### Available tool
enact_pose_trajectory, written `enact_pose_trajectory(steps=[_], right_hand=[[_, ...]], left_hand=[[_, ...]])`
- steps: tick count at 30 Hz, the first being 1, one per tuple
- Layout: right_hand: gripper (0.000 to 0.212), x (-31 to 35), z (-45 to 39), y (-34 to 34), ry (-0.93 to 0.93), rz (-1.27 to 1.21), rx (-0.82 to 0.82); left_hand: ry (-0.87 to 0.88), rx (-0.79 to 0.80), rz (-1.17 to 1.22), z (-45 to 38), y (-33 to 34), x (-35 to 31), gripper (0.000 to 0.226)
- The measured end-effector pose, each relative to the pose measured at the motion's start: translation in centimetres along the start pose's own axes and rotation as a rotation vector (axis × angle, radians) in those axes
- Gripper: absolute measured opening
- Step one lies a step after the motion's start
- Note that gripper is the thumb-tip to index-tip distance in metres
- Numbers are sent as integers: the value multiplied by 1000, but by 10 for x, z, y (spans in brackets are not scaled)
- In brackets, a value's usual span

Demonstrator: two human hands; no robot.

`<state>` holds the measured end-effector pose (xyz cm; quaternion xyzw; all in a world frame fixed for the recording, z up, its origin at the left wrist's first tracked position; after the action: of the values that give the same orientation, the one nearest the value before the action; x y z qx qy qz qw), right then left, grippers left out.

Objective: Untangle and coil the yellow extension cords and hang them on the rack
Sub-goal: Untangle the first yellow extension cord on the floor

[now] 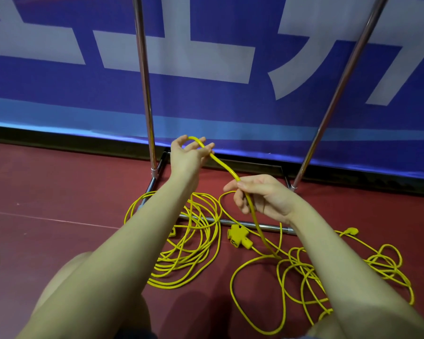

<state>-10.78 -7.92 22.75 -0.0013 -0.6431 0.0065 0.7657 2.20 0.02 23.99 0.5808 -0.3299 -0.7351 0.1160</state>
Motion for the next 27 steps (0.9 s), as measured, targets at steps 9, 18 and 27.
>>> enact_pose_trajectory(steps=[9, 18, 27], right_hand=[[23, 6, -4, -3, -24, 5, -78], [28, -2, 2, 6, 50, 16, 21], [24, 0, -6, -5, 8, 29, -126]], left_hand=[[-264, 191, 106, 24, 28, 27, 37], [-109, -10, 192, -9, -2, -8, 16], [-181, 255, 117, 24, 43, 14, 47]])
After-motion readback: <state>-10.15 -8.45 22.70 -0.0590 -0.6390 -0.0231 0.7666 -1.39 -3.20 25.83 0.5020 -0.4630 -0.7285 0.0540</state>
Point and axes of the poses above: each hand's wrist, its own z-axis away from the middle knuckle, its own y-axis out of the palm, x = y × z, the point moved 10 cm from there along -z, towards the middle knuckle, and after that the axes turned 8 degrees about z, right-handed, at the moved point
